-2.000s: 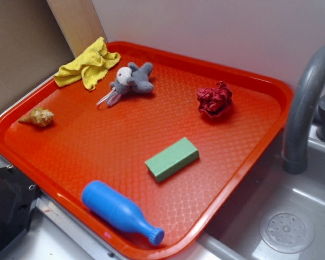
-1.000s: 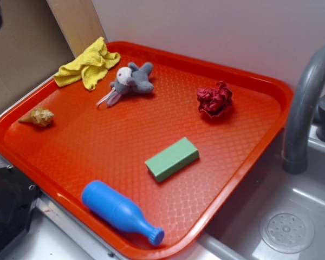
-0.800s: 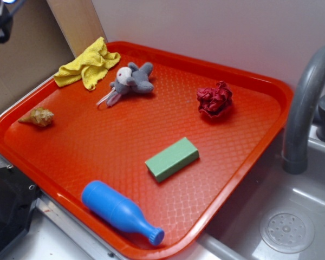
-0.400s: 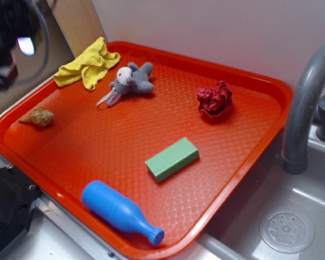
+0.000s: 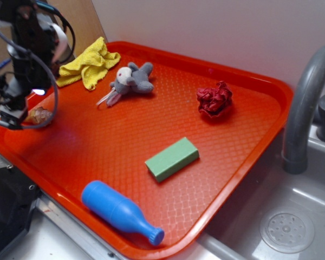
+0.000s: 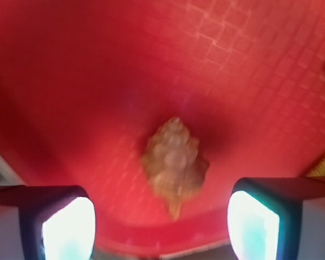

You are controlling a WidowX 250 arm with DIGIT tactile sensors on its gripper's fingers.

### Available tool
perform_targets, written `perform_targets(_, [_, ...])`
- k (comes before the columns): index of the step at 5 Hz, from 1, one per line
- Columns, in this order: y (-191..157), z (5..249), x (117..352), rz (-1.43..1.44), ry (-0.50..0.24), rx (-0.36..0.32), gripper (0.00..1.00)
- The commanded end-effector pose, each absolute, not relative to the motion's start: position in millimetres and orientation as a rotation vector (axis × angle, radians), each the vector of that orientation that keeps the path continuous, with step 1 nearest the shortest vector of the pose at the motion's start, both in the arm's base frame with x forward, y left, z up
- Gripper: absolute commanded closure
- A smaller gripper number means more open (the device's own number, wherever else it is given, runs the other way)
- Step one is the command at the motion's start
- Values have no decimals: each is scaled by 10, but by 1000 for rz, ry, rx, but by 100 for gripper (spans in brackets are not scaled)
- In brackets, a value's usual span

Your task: Grab the shell.

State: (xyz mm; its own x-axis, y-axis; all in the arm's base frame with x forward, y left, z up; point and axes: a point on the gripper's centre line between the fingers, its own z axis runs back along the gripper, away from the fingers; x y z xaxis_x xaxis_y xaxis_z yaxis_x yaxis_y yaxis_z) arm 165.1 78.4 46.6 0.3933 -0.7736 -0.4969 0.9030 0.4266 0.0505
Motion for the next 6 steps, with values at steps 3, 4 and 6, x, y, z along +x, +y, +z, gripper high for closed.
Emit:
perform_targets(3, [883, 280, 1671, -1084, 461, 309, 100])
perform_targets(4, [863, 216, 1644, -1079, 485, 285, 100])
perform_targets(6, [330, 1055, 1894, -615, -23, 235, 100])
